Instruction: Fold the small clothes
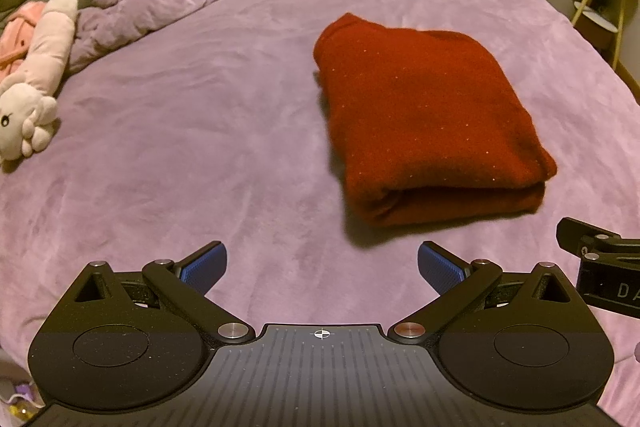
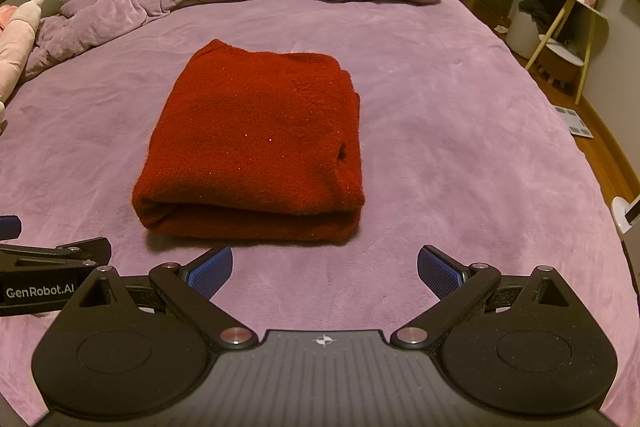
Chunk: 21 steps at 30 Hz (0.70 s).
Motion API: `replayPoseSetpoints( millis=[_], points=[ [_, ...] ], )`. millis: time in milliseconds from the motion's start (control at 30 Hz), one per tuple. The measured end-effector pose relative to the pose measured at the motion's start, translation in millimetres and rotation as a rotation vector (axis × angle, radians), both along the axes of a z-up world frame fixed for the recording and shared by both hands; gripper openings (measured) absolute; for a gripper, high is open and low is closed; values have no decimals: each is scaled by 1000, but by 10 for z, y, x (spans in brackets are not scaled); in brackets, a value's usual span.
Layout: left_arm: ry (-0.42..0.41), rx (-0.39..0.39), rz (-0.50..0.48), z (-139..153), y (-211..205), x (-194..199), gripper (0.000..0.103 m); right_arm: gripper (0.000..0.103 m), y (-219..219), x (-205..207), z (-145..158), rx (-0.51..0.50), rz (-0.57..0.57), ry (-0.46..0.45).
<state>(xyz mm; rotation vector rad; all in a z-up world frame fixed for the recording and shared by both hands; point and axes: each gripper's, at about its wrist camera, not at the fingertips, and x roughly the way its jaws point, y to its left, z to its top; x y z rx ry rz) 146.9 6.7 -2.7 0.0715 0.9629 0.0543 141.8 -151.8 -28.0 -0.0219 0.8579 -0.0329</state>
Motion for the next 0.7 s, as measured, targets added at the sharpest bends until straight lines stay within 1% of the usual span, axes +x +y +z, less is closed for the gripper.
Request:
replayPoseSetpoints(
  millis=[433,700],
  points=[
    [-6,-15,-14,7,-31,-12,103,99,-13,-1,2,0,-5,-6],
    [-25,12,-29,9,-83,-45,103,99,-24,-10,21,-2,-15,-12]
  ],
)
